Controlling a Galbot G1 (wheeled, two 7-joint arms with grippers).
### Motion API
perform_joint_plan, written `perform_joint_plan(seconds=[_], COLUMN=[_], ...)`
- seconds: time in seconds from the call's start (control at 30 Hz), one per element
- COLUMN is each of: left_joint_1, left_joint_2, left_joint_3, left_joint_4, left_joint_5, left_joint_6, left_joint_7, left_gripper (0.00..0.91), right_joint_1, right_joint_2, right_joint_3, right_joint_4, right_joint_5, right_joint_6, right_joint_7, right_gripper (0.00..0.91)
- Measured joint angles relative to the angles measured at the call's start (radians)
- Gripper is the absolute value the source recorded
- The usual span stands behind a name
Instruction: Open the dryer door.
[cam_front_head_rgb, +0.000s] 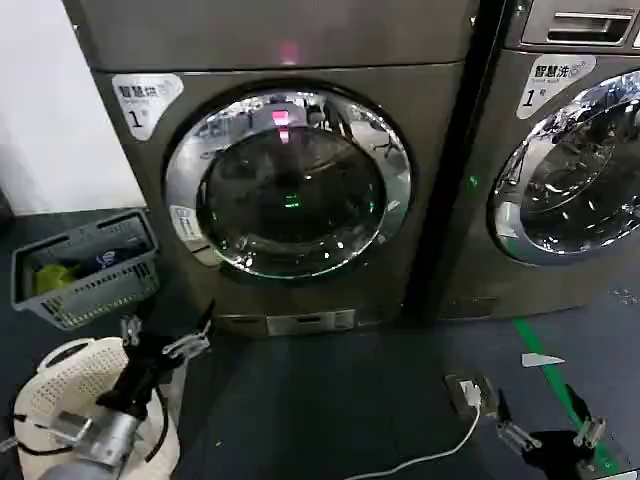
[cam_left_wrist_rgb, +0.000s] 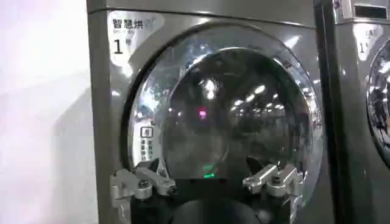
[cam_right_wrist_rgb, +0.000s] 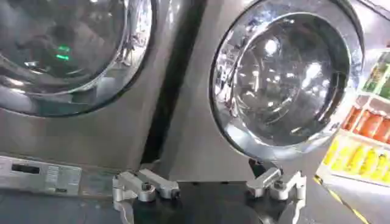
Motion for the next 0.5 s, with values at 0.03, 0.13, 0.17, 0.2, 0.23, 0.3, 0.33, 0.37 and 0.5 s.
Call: perform_joint_plan(seconds=[0.03, 0.13, 0.17, 0.2, 0.23, 0.3, 0.33, 0.37, 0.5], left_joint_1=[0.000, 0.002, 0.003, 0.005, 0.006, 0.007, 0.008, 0.010, 0.024], left_joint_2=[-0.001, -0.002, 0.000, 0.001, 0.002, 0.003, 0.003, 0.001, -0.004], left_joint_3=[0.001, 0.005, 0.007, 0.010, 0.012, 0.020, 0.023, 0.026, 0.027], left_joint_4=[-0.002, -0.005, -0.005, -0.005, -0.006, -0.011, -0.013, -0.018, -0.025], left_joint_5=[-0.004, -0.003, -0.003, -0.002, -0.001, 0.005, 0.008, 0.014, 0.017], left_joint_6=[0.001, 0.001, 0.001, 0.001, 0.001, 0.003, 0.005, 0.006, 0.006], left_joint_7=[0.001, 0.004, 0.004, 0.004, 0.004, 0.004, 0.004, 0.007, 0.010], left_gripper=[0.907, 0.907, 0.907, 0.907, 0.907, 0.907, 0.907, 0.907, 0.907], right_joint_1=[0.022, 0.102, 0.131, 0.158, 0.184, 0.243, 0.271, 0.301, 0.426], right_joint_2=[0.000, -0.037, -0.077, -0.116, -0.153, -0.233, -0.269, -0.304, -0.435], right_joint_3=[0.002, -0.002, -0.005, -0.009, -0.014, -0.036, -0.048, -0.062, -0.124], right_joint_4=[-0.007, -0.032, -0.043, -0.053, -0.066, -0.097, -0.112, -0.128, -0.193], right_joint_5=[0.043, 0.139, 0.166, 0.187, 0.207, 0.258, 0.284, 0.308, 0.360], right_joint_6=[-0.010, -0.036, -0.040, -0.049, -0.059, -0.084, -0.095, -0.112, -0.126], right_joint_7=[-0.017, -0.054, -0.057, -0.057, -0.054, -0.047, -0.039, -0.033, -0.056], right_gripper=[0.907, 0.907, 0.907, 0.907, 0.907, 0.907, 0.907, 0.907, 0.907])
